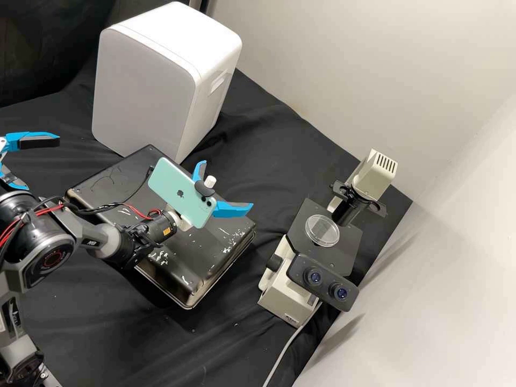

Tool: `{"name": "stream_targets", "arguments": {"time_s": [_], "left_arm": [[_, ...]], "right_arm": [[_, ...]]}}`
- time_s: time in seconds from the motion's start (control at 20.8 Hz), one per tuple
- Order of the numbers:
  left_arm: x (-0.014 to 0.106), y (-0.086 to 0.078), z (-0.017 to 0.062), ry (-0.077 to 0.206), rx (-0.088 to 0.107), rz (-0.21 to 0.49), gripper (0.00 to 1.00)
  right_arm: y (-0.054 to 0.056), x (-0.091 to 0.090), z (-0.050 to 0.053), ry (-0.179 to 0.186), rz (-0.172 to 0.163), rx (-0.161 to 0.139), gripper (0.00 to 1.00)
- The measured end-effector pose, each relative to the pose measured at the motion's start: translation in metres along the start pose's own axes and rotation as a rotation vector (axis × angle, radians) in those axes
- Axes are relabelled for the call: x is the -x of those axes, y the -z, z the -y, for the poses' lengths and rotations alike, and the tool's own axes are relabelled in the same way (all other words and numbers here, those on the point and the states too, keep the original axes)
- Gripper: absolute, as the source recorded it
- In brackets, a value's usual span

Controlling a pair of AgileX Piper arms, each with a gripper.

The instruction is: Place the petri dish on the bench

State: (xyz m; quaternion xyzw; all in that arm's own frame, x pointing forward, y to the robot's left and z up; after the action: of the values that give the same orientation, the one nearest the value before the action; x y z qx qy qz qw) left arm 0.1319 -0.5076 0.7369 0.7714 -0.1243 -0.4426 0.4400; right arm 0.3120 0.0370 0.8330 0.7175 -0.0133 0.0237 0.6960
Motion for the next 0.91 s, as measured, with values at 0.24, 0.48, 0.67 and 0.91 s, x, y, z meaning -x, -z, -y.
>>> {"name": "stream_targets", "arguments": {"time_s": [0.24,0.48,0.67,0.91], "left_arm": [[0.0,0.0,0.0004,0.002,0.002,-0.001,1.0],[-0.001,0.001,0.0022,0.013,0.01,-0.003,1.0],[-0.001,0.001,0.0031,0.018,0.012,0.003,1.0],[-0.002,-0.001,0.0038,0.022,0.013,0.014,1.0]], "right_arm": [[0.0,0.0,0.0,-0.001,-0.001,0.0,1.0],[-0.002,0.0,-0.002,-0.008,0.005,0.001,1.0],[-0.012,-0.004,-0.01,-0.029,0.026,0.005,1.0],[-0.027,-0.02,-0.022,-0.056,0.047,-0.015,1.0]]}}
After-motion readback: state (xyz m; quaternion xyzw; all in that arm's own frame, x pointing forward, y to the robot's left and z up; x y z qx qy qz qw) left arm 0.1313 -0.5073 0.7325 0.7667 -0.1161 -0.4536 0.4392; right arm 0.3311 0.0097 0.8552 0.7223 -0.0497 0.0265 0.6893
